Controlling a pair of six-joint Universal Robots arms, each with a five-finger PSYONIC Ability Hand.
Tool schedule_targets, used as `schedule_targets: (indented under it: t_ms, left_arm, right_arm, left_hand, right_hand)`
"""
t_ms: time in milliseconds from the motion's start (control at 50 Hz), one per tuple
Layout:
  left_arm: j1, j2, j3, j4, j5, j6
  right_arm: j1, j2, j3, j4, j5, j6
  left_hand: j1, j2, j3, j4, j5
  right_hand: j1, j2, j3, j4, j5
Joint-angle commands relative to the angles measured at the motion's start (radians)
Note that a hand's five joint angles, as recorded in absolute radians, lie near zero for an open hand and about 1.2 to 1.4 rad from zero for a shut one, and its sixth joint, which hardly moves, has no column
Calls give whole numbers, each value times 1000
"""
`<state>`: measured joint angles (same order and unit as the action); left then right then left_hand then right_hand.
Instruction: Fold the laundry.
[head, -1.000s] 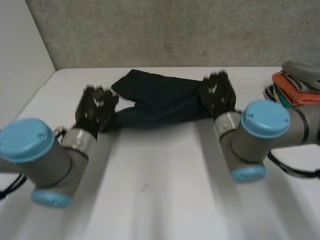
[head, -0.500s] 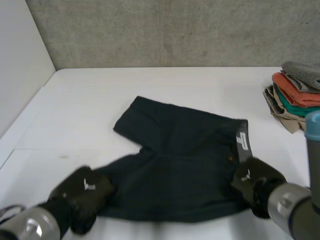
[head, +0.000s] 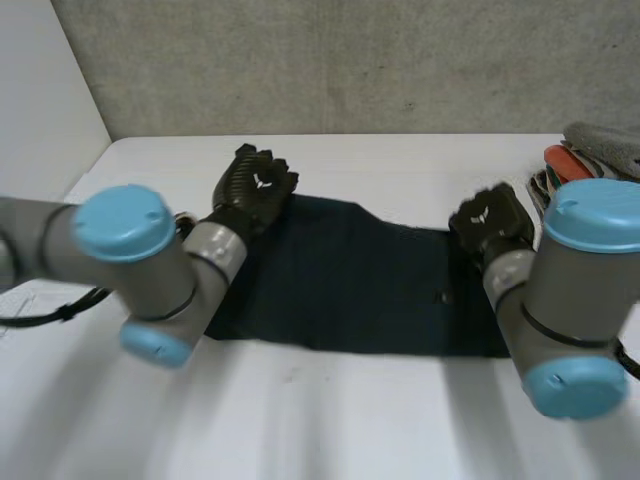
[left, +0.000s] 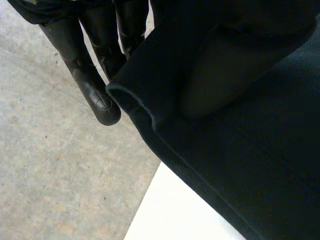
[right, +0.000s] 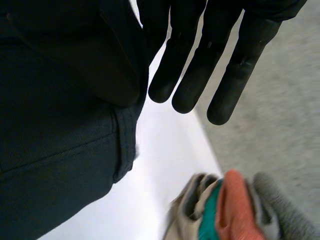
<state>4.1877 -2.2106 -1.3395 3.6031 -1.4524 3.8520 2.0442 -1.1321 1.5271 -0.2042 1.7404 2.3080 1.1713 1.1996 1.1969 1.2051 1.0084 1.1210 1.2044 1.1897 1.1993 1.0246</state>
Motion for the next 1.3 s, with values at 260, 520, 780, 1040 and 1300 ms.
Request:
schedule_targets:
  t_ms: [260, 520, 780, 1040, 1300]
  left_arm:
    - [22, -434, 542, 22, -5, -9]
    - [-6, -157, 197, 20, -11, -153]
    - [-6, -54, 33, 20, -13, -229]
    - [-3, 29, -38, 14, -14, -232]
    - [9, 134, -141, 14, -14, -279]
  right_arm:
    - [-4, 390, -335, -302, 7, -39]
    - [-131, 6, -90, 182, -73, 412]
    - [-233, 78, 45, 142, -248, 464]
    - [-325, -3, 139, -44, -42, 62]
    - [-64, -6, 62, -256, -185, -168]
  left_hand:
    - [-997, -1025, -1022, -1031, -1008]
    - [-997, -1025, -1022, -1031, -1008]
    - [-997, -1025, -1022, -1031, -1008]
    - [-997, -1025, -1022, -1031, -1008]
    - [-997, -1025, -1022, -1031, -1008]
  right_hand:
    - [-947, -1030, -1015, -1025, -1025]
    - [-947, -1030, -1015, -1025, -1025]
    - [-664, -748, -733, -743, -743]
    - [275, 192, 207, 197, 197]
    - [275, 192, 207, 197, 197]
